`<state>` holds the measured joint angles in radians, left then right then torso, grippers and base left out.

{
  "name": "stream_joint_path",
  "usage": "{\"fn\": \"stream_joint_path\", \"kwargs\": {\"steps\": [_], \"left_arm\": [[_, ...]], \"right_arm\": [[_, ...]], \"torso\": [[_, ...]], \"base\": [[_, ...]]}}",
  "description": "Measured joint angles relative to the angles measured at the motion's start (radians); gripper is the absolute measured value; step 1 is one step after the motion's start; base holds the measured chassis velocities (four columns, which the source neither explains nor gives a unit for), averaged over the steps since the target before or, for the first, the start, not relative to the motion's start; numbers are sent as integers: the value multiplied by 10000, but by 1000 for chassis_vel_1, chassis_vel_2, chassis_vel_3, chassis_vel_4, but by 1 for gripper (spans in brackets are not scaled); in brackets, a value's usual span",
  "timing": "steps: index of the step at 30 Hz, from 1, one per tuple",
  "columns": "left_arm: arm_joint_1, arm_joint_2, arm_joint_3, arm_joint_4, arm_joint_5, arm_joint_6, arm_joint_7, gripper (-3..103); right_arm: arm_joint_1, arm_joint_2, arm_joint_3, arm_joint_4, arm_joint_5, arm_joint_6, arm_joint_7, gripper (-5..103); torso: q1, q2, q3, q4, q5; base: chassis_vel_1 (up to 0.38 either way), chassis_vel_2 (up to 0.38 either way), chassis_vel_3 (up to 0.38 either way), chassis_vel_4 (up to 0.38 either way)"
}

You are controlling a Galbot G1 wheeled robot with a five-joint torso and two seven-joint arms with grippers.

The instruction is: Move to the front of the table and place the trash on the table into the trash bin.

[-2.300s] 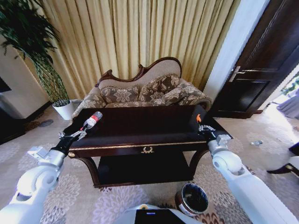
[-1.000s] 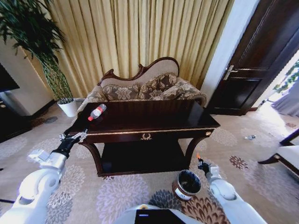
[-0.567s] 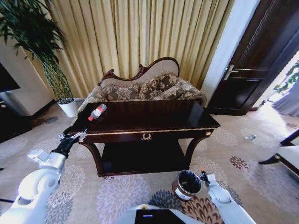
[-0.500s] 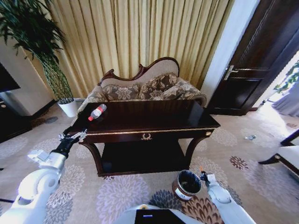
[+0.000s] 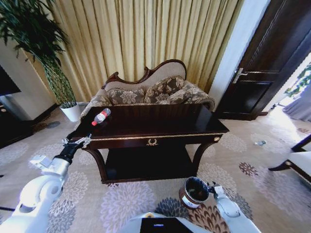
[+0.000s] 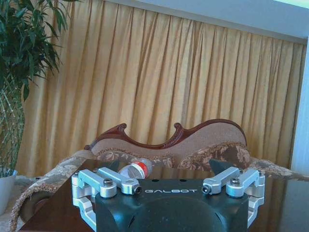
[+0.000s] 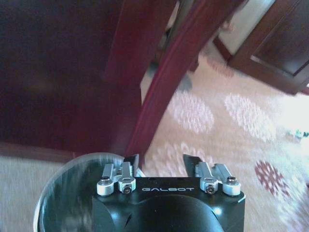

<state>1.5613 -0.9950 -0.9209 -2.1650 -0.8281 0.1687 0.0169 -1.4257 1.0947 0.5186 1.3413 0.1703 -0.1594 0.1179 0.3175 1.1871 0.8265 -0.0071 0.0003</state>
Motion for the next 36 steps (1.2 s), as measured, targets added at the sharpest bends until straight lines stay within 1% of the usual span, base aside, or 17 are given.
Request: {"fn": "stream_joint_path", "kwargs": {"steps": [1,2,4,6,8,12,13,14,16,19,23,25,27,30,31,33,36], "left_arm": [[0,0,0,0,0,0,0,100],[9,1,-6,0,-8,0,-2,100],[33,1,-43,-1,-31,-1,-14,100],[34,-5,-49,1,-34,-3,-16,100],[34,-44,-52,6,-37,-6,-24,100],[41,-104,-25,0,-35,-6,-36,100],[49,-133,-3,-7,-27,-7,-36,100],[49,-133,-3,-7,-27,-7,-36,100],[31,-154,57,19,-32,-7,-35,100],[-5,-153,75,102,-54,-7,-41,100],[-6,-148,76,141,-93,-8,-42,100],[-25,-134,80,203,-99,-9,-42,100],[-40,-128,90,227,-94,-12,-42,100],[-111,-115,148,293,-83,-22,-42,100],[-146,-107,172,297,-86,-23,-42,100],[-146,-107,172,297,-86,-23,-42,100],[-188,-70,189,363,-111,-20,-42,100]], "right_arm": [[0,0,0,0,0,0,0,54],[0,2,11,233,227,161,26,60],[-27,-91,63,1494,1438,329,253,71],[-21,-158,88,1922,1763,390,315,71],[50,-364,152,2967,2370,477,382,81],[177,-700,172,4242,3242,449,528,91],[253,-920,162,4996,3792,233,659,99],[253,-920,162,4996,3792,233,659,99],[423,-1328,32,6468,5191,-646,1109,100],[580,-1560,-136,7262,5874,-971,1408,100],[735,-1739,-258,7771,6107,-1088,1468,100],[883,-1784,-256,8110,6395,-1590,1556,100],[908,-1782,-255,8119,6396,-1615,1572,100],[957,-1759,-264,8021,6065,-1371,1463,100],[971,-1726,-273,7903,5839,-1031,1340,100],[971,-1726,-273,7903,5839,-1031,1340,100],[1090,-1575,-354,7565,5492,-168,1220,100]], "torso": [[0,0,0,0,0],[0,0,0,0,1],[0,0,0,5,0],[0,0,0,6,-2],[0,0,0,3,-3],[0,0,0,3,-3],[1,0,0,4,-2],[1,0,0,4,-2],[1,0,0,3,-4],[1,0,0,2,-2],[1,0,0,3,-1],[1,0,0,2,0],[1,0,0,2,1],[1,0,0,1,0],[1,0,0,1,0],[1,0,0,1,0],[0,0,0,2,0]], "base": [[0,0,0,0],[0,0,0,0],[0,0,0,0],[0,0,0,0],[0,0,0,0],[0,0,0,0],[0,0,0,0],[0,0,0,0],[0,0,0,0],[0,0,0,0],[0,0,0,0],[0,0,0,0],[0,0,0,0],[0,0,0,0],[0,0,0,0],[0,0,0,0],[0,0,0,0]]}}
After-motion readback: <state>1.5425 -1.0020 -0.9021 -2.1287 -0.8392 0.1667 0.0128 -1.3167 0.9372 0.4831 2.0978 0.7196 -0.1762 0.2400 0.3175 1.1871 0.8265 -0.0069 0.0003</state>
